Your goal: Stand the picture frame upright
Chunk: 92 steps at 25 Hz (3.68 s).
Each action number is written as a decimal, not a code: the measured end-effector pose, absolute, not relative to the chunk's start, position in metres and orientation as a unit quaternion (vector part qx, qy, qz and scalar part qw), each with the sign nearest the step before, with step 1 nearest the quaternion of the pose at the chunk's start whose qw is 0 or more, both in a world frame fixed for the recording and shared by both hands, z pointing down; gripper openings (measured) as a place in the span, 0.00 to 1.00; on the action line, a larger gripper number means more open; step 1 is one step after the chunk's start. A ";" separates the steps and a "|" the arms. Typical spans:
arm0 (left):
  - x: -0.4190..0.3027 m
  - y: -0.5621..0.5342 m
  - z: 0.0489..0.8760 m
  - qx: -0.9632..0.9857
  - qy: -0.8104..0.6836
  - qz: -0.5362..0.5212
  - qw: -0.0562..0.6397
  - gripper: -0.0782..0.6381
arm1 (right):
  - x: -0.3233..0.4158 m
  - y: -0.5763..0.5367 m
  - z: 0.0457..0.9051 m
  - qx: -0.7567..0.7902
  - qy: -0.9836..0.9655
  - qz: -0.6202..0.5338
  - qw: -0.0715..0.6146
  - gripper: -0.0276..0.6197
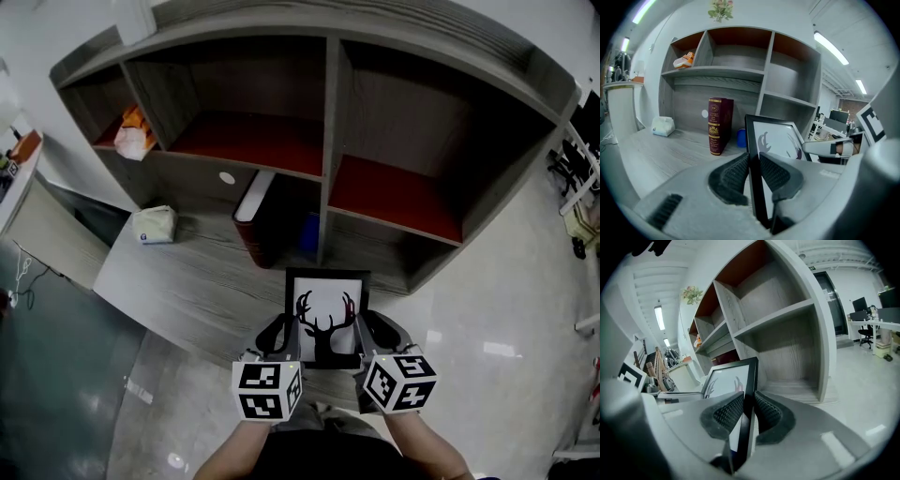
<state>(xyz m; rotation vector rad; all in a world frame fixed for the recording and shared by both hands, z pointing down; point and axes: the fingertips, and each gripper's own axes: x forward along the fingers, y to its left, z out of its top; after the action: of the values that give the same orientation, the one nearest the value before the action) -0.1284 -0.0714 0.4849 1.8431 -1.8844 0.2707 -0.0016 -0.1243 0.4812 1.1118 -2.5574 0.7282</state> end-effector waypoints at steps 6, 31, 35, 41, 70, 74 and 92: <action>-0.113 -0.078 0.464 0.685 -0.689 0.089 0.221 0.20 | 0.016 -0.126 0.459 0.389 -0.883 0.242 0.106 0.15; -0.077 -0.113 0.366 0.736 -0.664 0.042 0.128 0.20 | 0.058 -0.139 0.351 0.428 -0.886 0.176 0.005 0.15; -0.079 -0.123 0.349 0.747 -0.655 0.041 0.108 0.20 | 0.058 -0.144 0.339 0.436 -0.884 0.170 -0.011 0.15; -0.073 -0.140 0.322 0.762 -0.642 0.030 0.078 0.20 | 0.064 -0.155 0.314 0.453 -0.878 0.151 -0.034 0.15; -0.073 -0.182 0.245 0.774 -0.633 -0.022 0.013 0.19 | 0.066 -0.190 0.239 0.483 -0.866 0.092 -0.093 0.15; -0.071 -0.190 0.235 0.773 -0.634 -0.025 0.002 0.19 | 0.068 -0.198 0.230 0.489 -0.862 0.086 -0.102 0.15; -0.066 -0.230 0.219 0.769 -0.638 -0.047 -0.010 0.19 | 0.074 -0.240 0.211 0.512 -0.848 0.063 -0.119 0.15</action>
<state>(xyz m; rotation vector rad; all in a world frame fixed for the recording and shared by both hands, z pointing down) -0.0661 -0.2304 0.2193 2.4302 -2.0167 -0.1476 0.0742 -0.2399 0.2107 1.7447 -2.8883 0.2129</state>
